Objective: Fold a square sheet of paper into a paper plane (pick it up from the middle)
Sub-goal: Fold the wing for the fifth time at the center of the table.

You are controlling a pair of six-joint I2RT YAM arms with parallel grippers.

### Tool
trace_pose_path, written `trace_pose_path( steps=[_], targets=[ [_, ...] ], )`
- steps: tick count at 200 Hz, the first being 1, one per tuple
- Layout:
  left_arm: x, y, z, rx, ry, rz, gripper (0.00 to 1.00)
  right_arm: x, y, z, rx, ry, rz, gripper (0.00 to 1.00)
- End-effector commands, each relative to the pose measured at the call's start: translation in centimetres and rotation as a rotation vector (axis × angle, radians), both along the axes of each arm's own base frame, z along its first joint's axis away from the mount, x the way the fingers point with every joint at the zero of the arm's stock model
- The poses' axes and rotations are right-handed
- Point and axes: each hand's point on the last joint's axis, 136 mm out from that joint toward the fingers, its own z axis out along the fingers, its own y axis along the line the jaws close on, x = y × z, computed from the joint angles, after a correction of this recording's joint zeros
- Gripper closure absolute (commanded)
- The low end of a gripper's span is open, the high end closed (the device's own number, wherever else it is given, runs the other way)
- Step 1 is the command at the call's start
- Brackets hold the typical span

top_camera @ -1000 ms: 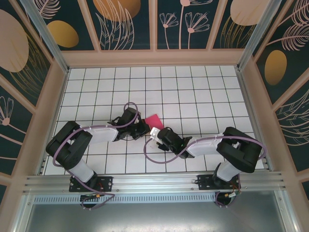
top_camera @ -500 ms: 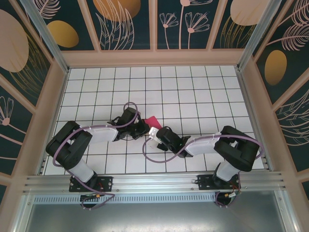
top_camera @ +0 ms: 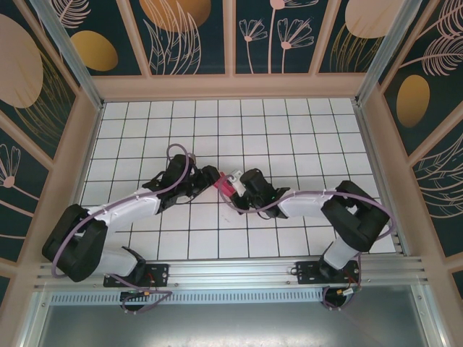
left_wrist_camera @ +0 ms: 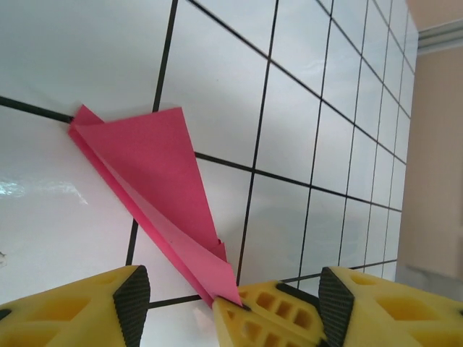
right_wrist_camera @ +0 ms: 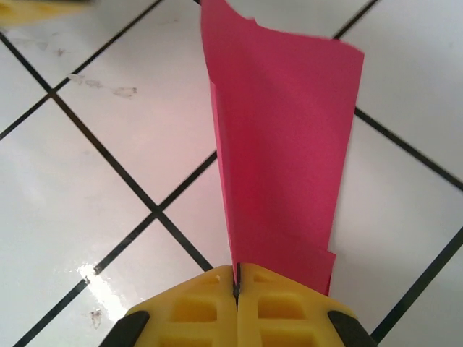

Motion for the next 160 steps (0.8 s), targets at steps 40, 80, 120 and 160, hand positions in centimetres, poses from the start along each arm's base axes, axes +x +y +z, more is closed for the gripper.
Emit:
trace_pose_path(
  steps=[40, 80, 120, 160],
  targets=[
    [-0.9, 0.4, -0.9, 0.029, -0.011, -0.038, 0.39, -1.3, 1.7, -0.7, 0.226, 0.275, -0.053, 1.0],
    [-1.1, -0.4, -0.4, -0.004, -0.041, -0.09, 0.42, -1.1, 1.5, 0.4, 0.367, 0.401, -0.088, 1.0],
    [-1.5, -1.8, -0.9, -0.034, -0.032, -0.171, 0.48, -0.4, 0.8, 0.0, 0.446, 0.533, -0.141, 1.0],
    [-1.2, -3.3, -1.4, -0.091, -0.01, -0.204, 0.54, 0.0, 0.3, -1.5, 0.461, 0.619, -0.183, 1.0]
  ],
)
